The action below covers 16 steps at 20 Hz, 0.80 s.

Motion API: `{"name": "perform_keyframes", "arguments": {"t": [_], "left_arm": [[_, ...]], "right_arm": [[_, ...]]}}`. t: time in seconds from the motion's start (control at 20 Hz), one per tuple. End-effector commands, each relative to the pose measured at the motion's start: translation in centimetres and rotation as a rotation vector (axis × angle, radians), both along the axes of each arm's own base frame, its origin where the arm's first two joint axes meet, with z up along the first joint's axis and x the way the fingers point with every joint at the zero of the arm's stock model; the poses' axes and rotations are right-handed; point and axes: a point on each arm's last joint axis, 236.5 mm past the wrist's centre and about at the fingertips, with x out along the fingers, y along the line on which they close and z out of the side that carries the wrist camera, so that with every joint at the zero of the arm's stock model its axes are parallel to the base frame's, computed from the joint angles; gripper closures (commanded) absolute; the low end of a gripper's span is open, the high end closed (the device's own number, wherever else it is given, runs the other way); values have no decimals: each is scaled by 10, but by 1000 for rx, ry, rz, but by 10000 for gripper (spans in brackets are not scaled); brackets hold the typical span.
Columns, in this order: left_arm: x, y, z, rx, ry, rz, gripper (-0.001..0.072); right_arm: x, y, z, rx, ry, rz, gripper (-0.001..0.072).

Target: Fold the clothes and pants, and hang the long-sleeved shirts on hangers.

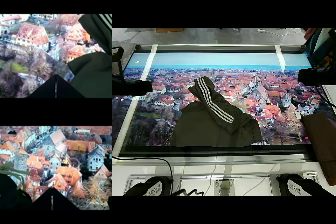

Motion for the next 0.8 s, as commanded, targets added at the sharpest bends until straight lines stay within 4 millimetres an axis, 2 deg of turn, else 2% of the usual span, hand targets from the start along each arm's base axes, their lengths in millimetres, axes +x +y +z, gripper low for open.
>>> {"name": "perform_keyframes", "arguments": {"t": [0.0,0.6,0.75], "left_arm": [[0,1,0,1,0,1,699],[0,1,0,1,0,1,699],[0,1,0,1,0,1,699]], "right_arm": [[0,0,0,0,-1,1,677],[0,1,0,2,-1,2,677],[6,11,6,47,-33,14,677]]}}
